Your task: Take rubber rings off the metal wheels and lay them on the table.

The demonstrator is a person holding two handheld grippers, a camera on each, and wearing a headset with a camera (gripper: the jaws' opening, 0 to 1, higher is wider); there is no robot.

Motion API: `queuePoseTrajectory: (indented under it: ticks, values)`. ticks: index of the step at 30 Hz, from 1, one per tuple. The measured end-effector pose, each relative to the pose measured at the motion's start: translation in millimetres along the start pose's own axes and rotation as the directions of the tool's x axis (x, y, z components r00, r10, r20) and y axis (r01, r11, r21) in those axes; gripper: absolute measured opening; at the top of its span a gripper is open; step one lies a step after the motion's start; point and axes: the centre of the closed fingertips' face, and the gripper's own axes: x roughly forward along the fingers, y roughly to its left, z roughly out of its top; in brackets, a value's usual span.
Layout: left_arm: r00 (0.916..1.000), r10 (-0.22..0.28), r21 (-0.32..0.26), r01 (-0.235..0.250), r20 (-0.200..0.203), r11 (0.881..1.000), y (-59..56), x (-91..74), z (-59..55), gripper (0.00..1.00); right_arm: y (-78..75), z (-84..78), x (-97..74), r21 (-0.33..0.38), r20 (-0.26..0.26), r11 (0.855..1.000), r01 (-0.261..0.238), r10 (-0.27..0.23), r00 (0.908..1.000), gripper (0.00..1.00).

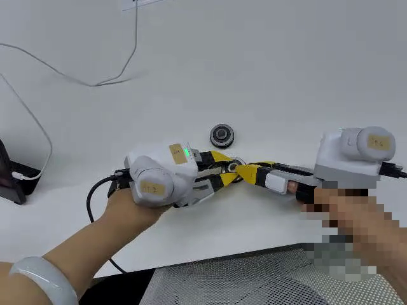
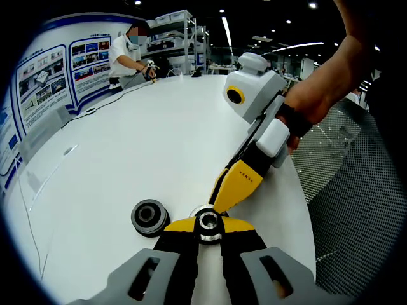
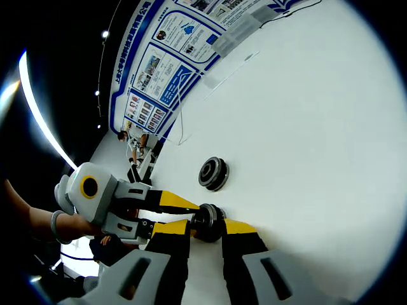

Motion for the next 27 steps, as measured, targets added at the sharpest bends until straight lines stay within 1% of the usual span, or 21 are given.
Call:
queuePoseTrajectory:
  ticks: [2,4,6,8,16,19,22,26,27]
  values:
    - [1.0000,0.000,0.000,0.000,-0.001,1.000,0.0,0.0,0.1,0.12,-0.4,-4.3,3.9,0.009,-0.014,1.000,-0.012,0.012,0.9998,0.21]
    - [1.0000,0.001,-0.002,-0.001,-0.001,1.000,0.3,-0.1,-0.2,0.12,-1.8,-2.4,4.3,0.007,-0.009,1.000,-0.008,0.008,0.9999,0.19]
    - [1.0000,0.000,0.000,0.000,-0.002,1.000,0.3,0.0,0.0,0.12,-1.2,-1.8,0.0,-0.002,-0.007,1.000,0.000,0.000,1.0000,0.18]
    - [1.0000,-0.001,0.000,0.001,0.000,1.000,0.3,0.1,0.0,0.12,-2.2,-1.7,-2.8,0.000,-0.003,1.000,0.001,-0.001,1.0000,0.14]
    - [1.0000,-0.001,-0.001,0.001,-0.001,1.000,1.0,0.6,-0.8,0.12,-4.0,-2.2,-0.3,-0.013,-0.008,1.000,0.005,-0.005,1.0000,0.10]
    - [1.0000,-0.001,-0.002,0.001,0.001,1.000,1.1,0.6,-0.9,0.12,-7.4,-2.6,0.0,-0.014,-0.008,1.000,0.013,-0.013,0.9999,0.07]
    - [1.0000,-0.002,-0.003,0.002,0.002,1.000,1.3,0.6,-0.9,0.12,-7.5,-2.5,2.2,0.004,-0.009,1.000,0.005,-0.005,0.9999,0.07]
    - [1.0000,0.000,-0.006,0.000,0.004,1.000,0.9,0.5,0.0,0.12,-8.5,-3.9,5.7,0.043,-0.013,0.999,-0.004,0.005,0.9999,0.09]
    - [1.0000,0.000,-0.006,0.000,0.004,1.000,0.8,0.5,0.2,0.12,-8.3,-3.1,5.4,0.040,-0.011,0.999,-0.005,0.005,0.9999,0.08]
